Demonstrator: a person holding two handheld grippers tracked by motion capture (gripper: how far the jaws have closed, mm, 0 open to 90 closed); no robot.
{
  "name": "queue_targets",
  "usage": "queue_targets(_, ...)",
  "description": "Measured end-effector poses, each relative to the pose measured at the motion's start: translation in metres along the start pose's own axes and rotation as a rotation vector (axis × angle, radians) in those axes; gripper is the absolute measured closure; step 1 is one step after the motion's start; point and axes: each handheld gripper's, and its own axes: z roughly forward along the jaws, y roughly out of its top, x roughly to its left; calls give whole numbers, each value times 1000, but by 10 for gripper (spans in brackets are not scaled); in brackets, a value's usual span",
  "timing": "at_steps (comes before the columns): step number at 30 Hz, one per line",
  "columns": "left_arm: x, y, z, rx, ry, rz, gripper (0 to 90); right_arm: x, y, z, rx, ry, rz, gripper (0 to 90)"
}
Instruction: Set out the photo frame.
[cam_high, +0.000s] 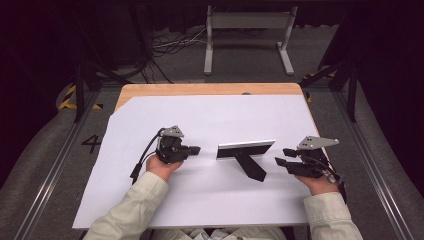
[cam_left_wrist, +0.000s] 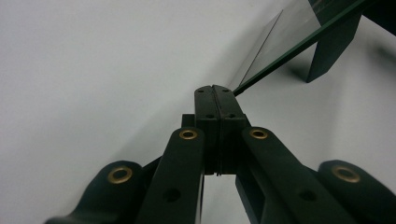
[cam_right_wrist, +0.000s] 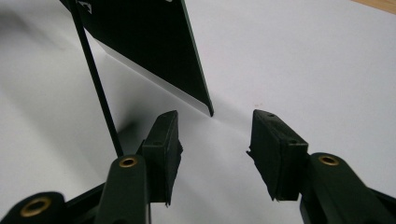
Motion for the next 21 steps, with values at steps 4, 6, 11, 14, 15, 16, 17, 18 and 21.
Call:
queue_targets(4, -4, 5, 6, -5, -5, -4, 900, 1, 0, 1, 1, 2, -3, 520)
queue_targets(6, -5, 6, 9, -3, -6, -6, 900, 1, 0, 1, 2, 4, -3, 520)
queue_targets(11, -3, 7, 19, -18, -28, -54, 900, 1, 0, 1, 2, 0, -2, 520)
queue_targets(14, -3, 6, 26, -14, -3, -51, 900, 1, 0, 1, 1, 2, -3, 519)
queue_targets(15, -3, 6, 29, -19, 9, -53, 900, 1, 0, 1, 0, 2, -3, 520)
queue_targets(16, -2, 5, 30, -19, 17, -41, 900, 1, 0, 1, 0, 1, -3, 519)
queue_targets(17, -4, 5, 32, -25, 38, -30, 900, 1, 0, 1, -1, 1, -3, 518)
queue_targets(18, -4, 4, 33, -32, 46, -14, 900, 1, 0, 0, -1, 0, -2, 518)
queue_targets(21, -8, 4, 38, -36, 72, 51, 900, 1, 0, 1, 0, -1, 0, 518)
